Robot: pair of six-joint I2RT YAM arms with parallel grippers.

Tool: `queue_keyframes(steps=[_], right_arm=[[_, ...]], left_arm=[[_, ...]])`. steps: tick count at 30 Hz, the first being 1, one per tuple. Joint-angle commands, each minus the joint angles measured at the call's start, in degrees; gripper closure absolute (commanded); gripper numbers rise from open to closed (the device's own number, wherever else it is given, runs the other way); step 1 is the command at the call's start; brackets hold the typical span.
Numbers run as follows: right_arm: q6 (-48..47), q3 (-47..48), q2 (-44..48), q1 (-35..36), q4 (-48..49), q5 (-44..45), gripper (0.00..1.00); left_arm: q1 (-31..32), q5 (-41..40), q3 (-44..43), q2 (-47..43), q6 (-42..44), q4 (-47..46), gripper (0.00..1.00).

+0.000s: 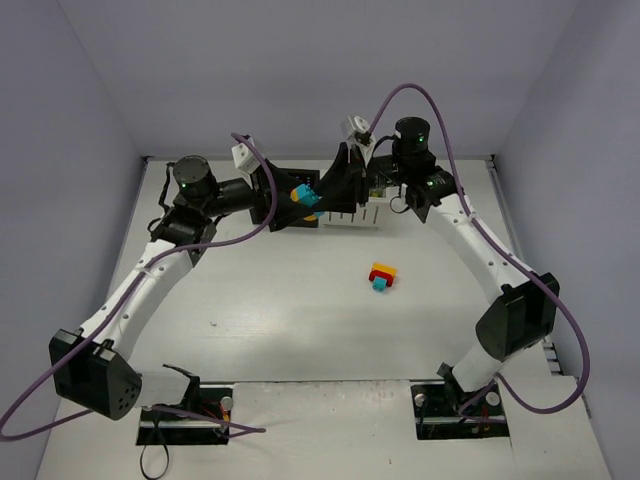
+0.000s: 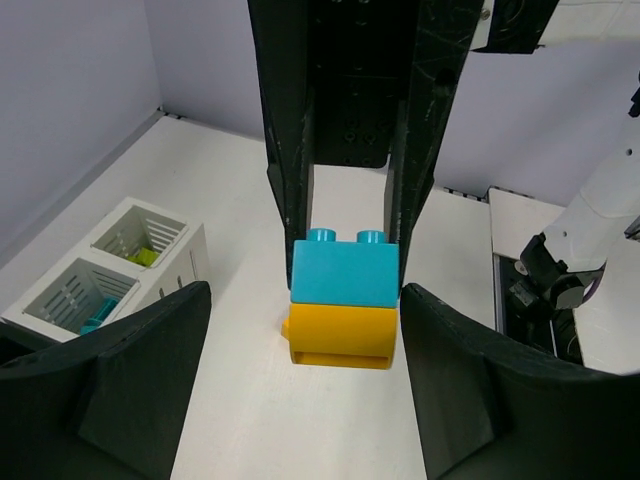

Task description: Sort the legos into containers by color

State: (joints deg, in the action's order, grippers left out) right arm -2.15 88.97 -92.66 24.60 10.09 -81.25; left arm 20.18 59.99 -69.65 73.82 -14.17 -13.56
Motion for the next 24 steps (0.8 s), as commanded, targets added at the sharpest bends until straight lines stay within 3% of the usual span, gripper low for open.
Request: queue_keyframes(steps=[1,9,16,24], right_arm=[[0.8,2.3,0.5,0.4,5.5,-1.2,1.00],[1.1,2.3,0.3,0.0,5.6,-1.2,1.00],[1.0,1.9,0.4,-0.2,5.6,-1.4,1.00],[1.1,1.4,1.2,-0.2,5.6,-1.5,1.00]], left_arm=[[0.4,1.4,-2.1,0.0,-0.3,-4.7,0.32],[0.2,1.6,-1.5,-0.4,0.6,-3.9,0.33],[0.1,2.4,-3.2,-1.0,6.0,4.2,0.33],[0.0,3.0,-4.4,-0.4,7.2,6.0,0.34]])
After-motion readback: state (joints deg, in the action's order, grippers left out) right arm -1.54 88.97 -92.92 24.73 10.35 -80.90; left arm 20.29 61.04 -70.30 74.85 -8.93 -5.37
